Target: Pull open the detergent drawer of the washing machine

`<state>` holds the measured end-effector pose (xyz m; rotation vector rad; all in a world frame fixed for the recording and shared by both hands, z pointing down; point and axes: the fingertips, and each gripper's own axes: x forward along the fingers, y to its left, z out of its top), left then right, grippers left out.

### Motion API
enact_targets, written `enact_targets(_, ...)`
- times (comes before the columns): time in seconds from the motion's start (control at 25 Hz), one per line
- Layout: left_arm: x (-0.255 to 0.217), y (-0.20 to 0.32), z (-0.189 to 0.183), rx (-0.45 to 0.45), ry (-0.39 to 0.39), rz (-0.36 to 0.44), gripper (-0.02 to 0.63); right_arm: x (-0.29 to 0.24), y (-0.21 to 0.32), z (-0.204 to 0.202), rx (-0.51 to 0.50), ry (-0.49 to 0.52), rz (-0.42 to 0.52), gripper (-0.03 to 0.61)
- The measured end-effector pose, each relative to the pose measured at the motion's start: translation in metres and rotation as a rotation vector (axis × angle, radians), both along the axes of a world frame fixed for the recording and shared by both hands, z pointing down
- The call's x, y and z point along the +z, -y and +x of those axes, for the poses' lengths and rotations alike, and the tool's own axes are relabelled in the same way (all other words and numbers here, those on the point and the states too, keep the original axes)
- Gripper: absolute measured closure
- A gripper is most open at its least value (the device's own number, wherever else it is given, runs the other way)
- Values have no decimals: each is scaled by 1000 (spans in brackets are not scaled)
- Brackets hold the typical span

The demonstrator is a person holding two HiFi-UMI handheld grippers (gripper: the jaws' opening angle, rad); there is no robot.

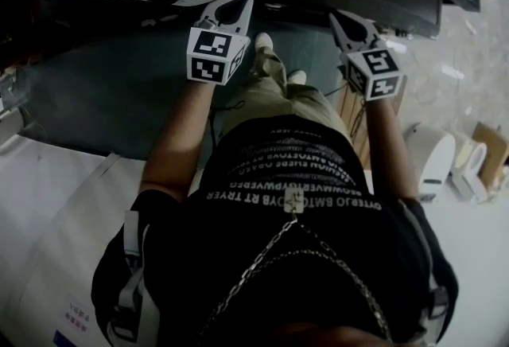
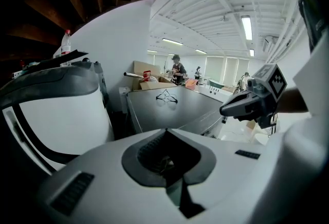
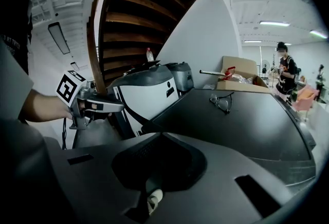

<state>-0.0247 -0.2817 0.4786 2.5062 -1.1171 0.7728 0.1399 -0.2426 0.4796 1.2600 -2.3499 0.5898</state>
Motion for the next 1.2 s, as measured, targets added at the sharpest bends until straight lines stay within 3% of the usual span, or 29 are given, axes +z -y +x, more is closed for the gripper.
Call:
enact_targets(0.68,92,3,-4,-3,112,-234,609,89,3,8,39,-115,-247,575)
enact_targets(0.92,106,7,-2,-12,106,-252,606,111,4,11,60,-137,-296,574)
enact_targets(1.2,119,9,-1,6,98,-276,529,118,5,12,90,-132,-315,545)
